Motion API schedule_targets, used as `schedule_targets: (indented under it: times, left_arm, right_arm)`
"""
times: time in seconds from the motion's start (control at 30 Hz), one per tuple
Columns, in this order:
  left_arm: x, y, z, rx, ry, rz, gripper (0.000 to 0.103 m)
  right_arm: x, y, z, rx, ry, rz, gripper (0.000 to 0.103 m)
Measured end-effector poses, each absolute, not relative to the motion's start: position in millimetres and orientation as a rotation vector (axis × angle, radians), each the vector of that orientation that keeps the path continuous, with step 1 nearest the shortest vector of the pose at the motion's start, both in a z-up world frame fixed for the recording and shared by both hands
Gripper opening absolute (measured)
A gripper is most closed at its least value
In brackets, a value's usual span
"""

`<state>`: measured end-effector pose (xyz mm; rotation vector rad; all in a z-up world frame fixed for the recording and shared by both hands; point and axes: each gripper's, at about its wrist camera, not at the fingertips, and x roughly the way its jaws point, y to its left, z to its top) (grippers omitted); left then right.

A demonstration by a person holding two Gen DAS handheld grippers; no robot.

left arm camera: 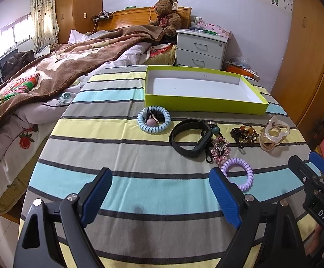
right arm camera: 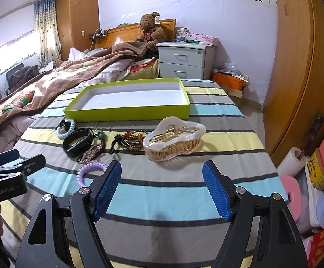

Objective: Organize jewelry

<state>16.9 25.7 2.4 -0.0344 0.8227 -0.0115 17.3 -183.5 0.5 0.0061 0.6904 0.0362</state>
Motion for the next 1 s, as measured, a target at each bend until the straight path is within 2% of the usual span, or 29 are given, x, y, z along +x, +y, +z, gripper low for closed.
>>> schedule_targets:
  times: [0.23, 0.53, 1.0]
  left_arm:
    - [34.1, 33.9, 0.7, -0.043, 0.853, -0.04, 0.09]
    - [62.8, 52.2, 2.8, -0.085, 0.874, -0.055, 0.091]
    - [92.3, 65.4, -9.9, -0.182, 0.948, -0.092, 0.093]
  right_arm:
    - [41.9, -207.1, 9.6, -0.02, 0.7, 0.013, 0.075]
    - [87.5, -236.0, 6.6, -0.024, 0.812, 0.042, 0.075]
    - [108.3, -244.7, -17.5, 0.245, 0.99, 0.016, 0.075]
